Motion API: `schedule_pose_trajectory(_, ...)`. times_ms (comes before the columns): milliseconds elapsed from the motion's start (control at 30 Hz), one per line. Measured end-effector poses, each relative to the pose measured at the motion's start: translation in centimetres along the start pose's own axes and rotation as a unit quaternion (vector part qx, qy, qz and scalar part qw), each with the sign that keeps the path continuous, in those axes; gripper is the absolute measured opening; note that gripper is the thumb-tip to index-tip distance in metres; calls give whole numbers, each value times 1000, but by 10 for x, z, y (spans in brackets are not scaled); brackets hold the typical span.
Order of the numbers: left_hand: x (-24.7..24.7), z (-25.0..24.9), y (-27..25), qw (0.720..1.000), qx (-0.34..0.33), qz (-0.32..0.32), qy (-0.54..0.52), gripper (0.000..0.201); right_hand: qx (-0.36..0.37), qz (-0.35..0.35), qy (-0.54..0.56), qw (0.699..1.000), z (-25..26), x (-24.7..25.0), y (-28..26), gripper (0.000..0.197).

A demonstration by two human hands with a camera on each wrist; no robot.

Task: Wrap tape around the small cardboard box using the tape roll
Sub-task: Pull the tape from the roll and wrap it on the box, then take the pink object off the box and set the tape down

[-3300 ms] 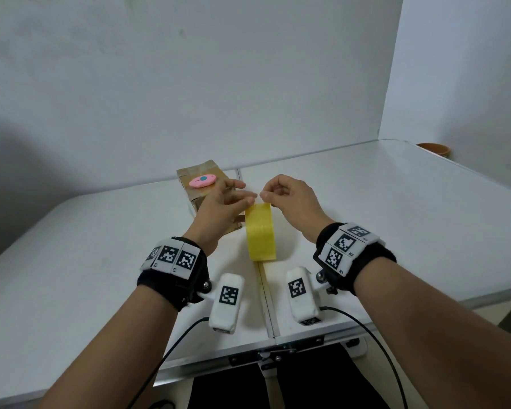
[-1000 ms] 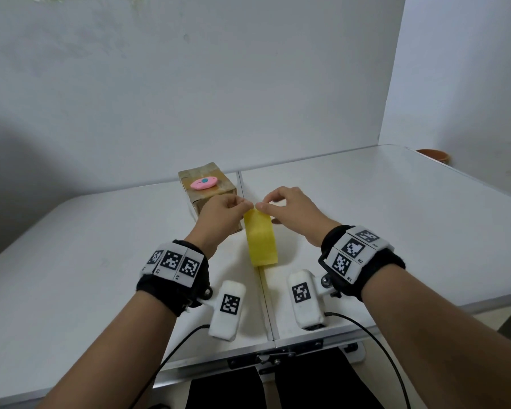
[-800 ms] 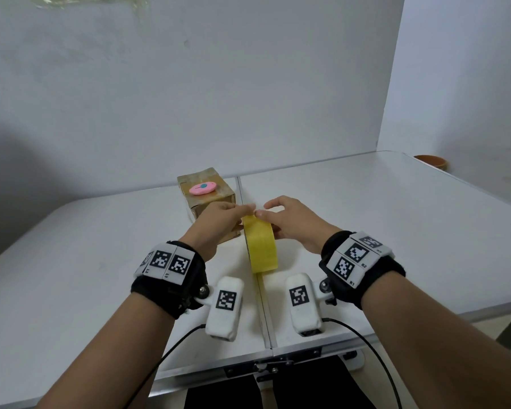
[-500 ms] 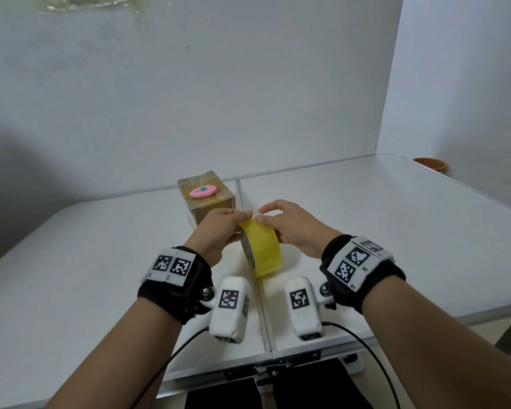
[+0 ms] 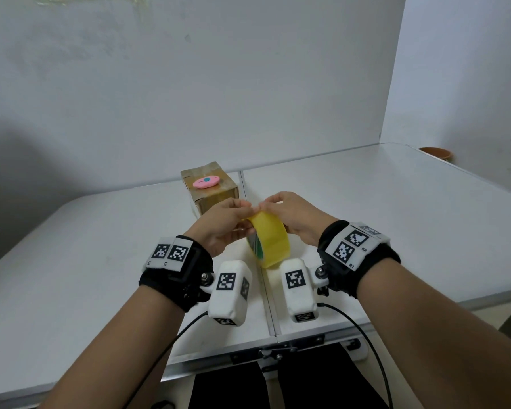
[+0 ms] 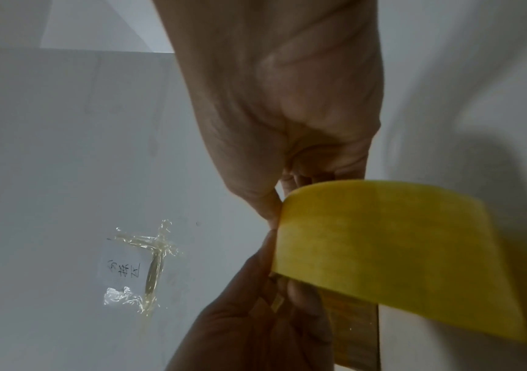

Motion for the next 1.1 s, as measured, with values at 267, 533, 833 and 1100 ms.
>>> schedule_pose_trajectory(267, -6, -3, -7, 1000, -23, 10, 8, 8, 29, -17, -37, 999, 6, 10, 2, 36)
schedule_pose_trajectory(533, 24, -63, 0, 990, -124, -56, 49, 14, 84, -141, -258, 952, 26, 53, 37, 38)
schedule_pose_trajectory(833, 78, -84, 28, 987, -102, -108, -55, 17, 65, -132, -541, 828, 22, 49, 93, 30)
schedule_pose_trajectory(1100, 98, -71, 45, 983, -99, -130, -86, 18, 56, -82, -573, 813, 6, 37, 119, 31)
Point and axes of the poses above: each hand's wrist, its own y-axis towards the middle knuckle, its own x-axis out of the back of the hand, z = x × y, the point moved 8 cm from there along y, towards the middle knuckle, and after that the axes turned 3 degrees about y, right-handed, at the moved point
